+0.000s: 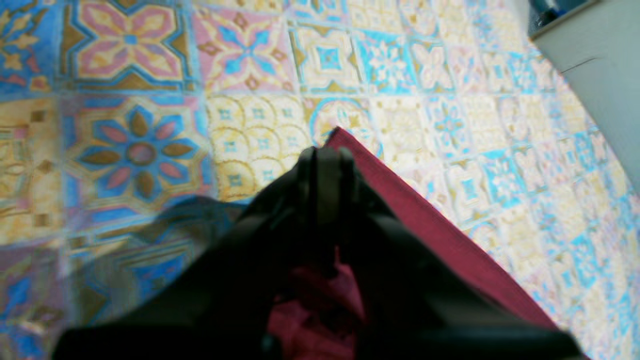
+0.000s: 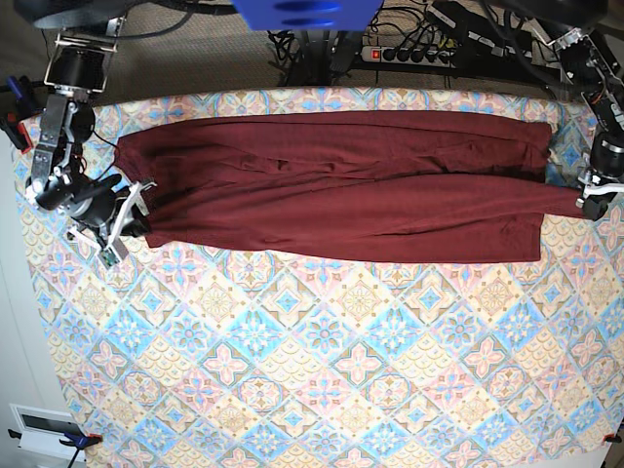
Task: Layout the t-shirt on the table in an organized manner, then fold the t-shirt properly
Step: 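Fold the held shirt edge over toward the other edge with both grippers, then release the folded edge and regrasp the shirt ends with both grippers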
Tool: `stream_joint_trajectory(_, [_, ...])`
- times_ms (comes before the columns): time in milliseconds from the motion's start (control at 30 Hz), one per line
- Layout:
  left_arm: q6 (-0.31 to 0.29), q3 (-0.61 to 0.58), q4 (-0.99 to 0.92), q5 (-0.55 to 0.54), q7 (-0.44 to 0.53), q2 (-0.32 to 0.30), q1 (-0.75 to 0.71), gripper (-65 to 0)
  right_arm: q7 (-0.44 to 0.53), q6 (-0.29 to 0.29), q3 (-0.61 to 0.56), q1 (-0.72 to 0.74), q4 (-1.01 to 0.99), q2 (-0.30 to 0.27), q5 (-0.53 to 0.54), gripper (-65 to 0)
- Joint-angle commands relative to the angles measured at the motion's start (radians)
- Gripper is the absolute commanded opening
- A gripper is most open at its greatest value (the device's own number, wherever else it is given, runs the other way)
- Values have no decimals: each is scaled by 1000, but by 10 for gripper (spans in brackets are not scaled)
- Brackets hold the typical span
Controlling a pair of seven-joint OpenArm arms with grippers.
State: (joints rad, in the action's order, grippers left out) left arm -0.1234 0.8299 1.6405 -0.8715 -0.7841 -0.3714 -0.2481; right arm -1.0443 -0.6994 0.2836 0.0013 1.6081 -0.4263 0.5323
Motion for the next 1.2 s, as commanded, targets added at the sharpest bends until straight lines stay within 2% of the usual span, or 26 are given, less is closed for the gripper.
stream_joint_trajectory(0, [-5, 9, 19, -10, 9, -21, 0, -650, 25, 1, 7, 12, 18, -18, 28, -650])
stream_joint_trajectory(233, [-5, 4, 11, 11, -19, -19, -1, -650, 26, 1, 7, -33, 18, -18, 30, -650])
stream_joint_trajectory(433, [-5, -108, 11, 122, -11, -7, 5, -650, 26, 1, 7, -57, 18, -18, 30, -650])
stream_joint_trajectory(600, [-5, -116, -3, 180, -18, 21, 5, -650, 25, 1, 7, -65, 18, -18, 27, -650])
stream_joint_trajectory(867, [-5, -157, -101, 248, -11, 15, 0, -650, 25, 1, 7, -116, 19, -42, 25, -650])
stream_joint_trajectory(1100, [-5, -159, -102, 254, -18, 16, 2, -647, 25, 1, 1, -152, 18, -46, 24, -650])
stream_joint_trajectory(1167, [-5, -159, -102, 254, -19, 16, 0, -622, 23, 1, -1, -157, 18, -46, 15, -650])
